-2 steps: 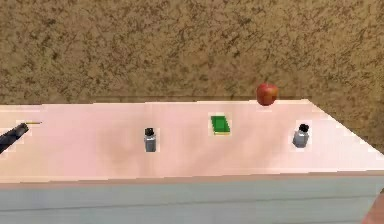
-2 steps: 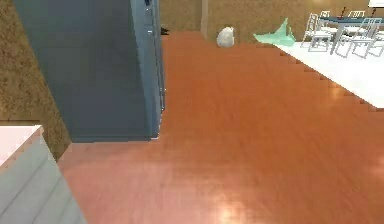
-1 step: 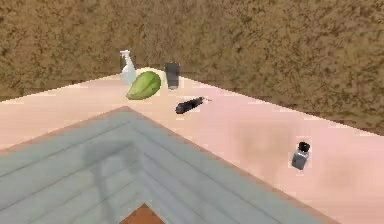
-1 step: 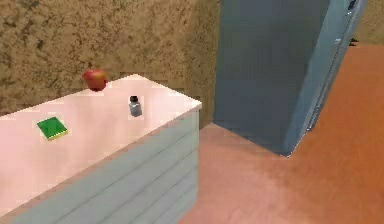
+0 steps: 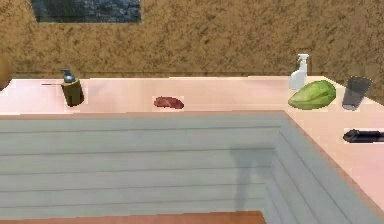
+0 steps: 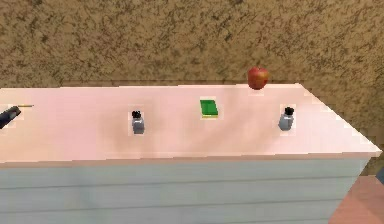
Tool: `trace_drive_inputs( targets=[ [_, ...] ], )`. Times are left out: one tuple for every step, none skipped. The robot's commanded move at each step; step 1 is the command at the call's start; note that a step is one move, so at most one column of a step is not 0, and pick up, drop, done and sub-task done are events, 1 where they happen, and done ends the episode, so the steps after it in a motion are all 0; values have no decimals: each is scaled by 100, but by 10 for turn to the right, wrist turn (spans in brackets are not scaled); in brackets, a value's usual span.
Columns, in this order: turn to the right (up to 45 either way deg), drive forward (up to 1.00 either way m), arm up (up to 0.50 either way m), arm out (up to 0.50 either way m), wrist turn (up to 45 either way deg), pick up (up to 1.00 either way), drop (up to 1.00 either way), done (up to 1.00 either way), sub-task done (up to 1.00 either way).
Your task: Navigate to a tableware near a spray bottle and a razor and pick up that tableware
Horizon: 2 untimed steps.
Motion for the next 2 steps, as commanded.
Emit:
trace_drive_inputs(
  targets=[
    [-30,0,0,0,0,0,0,0,0],
    [0,50,0,0,0,0,0,0,0]
  ],
)
